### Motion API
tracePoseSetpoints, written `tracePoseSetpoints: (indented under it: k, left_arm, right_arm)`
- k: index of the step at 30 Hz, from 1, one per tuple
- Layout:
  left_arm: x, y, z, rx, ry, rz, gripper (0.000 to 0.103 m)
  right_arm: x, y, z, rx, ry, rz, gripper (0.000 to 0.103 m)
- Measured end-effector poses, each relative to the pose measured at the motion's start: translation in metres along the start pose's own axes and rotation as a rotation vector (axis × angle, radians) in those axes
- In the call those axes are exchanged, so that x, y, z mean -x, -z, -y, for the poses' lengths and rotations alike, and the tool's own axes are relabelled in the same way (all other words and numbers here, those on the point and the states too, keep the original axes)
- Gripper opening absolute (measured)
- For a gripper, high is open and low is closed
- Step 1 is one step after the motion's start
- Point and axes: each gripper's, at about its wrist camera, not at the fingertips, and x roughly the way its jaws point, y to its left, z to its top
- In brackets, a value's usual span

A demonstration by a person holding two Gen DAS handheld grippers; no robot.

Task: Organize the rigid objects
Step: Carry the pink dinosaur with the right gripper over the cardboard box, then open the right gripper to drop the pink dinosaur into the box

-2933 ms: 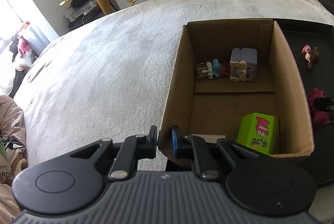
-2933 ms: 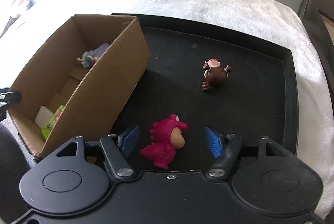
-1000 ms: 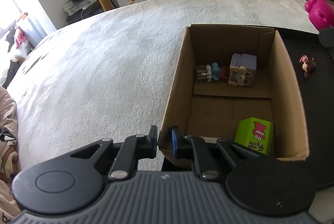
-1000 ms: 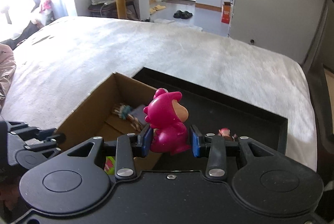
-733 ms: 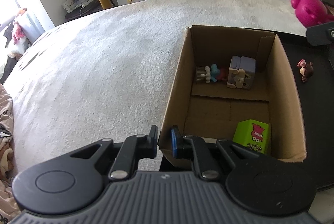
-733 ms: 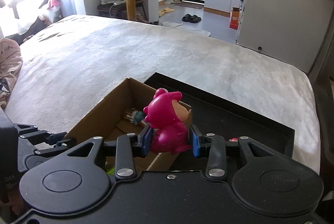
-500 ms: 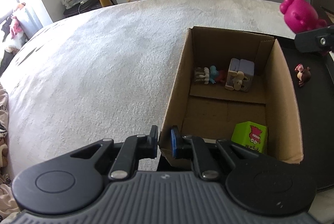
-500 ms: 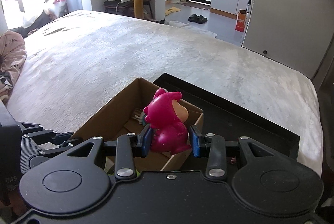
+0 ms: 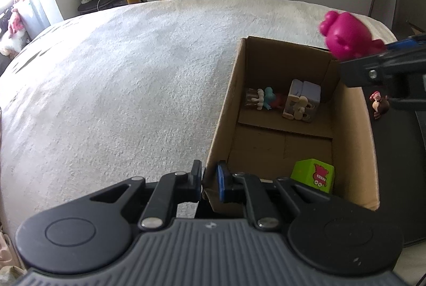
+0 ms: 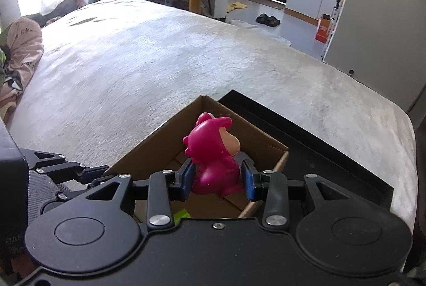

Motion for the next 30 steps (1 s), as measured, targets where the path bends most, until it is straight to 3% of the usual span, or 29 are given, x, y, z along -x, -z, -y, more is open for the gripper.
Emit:
tracePoseSetpoints:
  k: [8,11,19,30]
  left_arm:
    - [0.001,0.0,-0.005,0.015,0.024,0.0,0.011]
    - [0.0,0.0,-0.006,0.016,0.025,-0.001,0.011]
    - [0.0,0.001,-0.004,0.014,0.024,0.0,0.011]
    - [-0.001,0.0,0.002,-0.013,0.0,0.001,0.011]
  right_arm:
    - [-0.007,-0.009,-0.015,0.032,0.0,-0.004,0.039]
    - [-0.004,-0.011,-0.019,0.048,0.005,0.024,0.05]
    - [-0.003,-0.004,-0.018,0.068,0.023,0.004,0.05]
    - [0.005,0.016,0.004,0.003,0.049,-0.012,0.052]
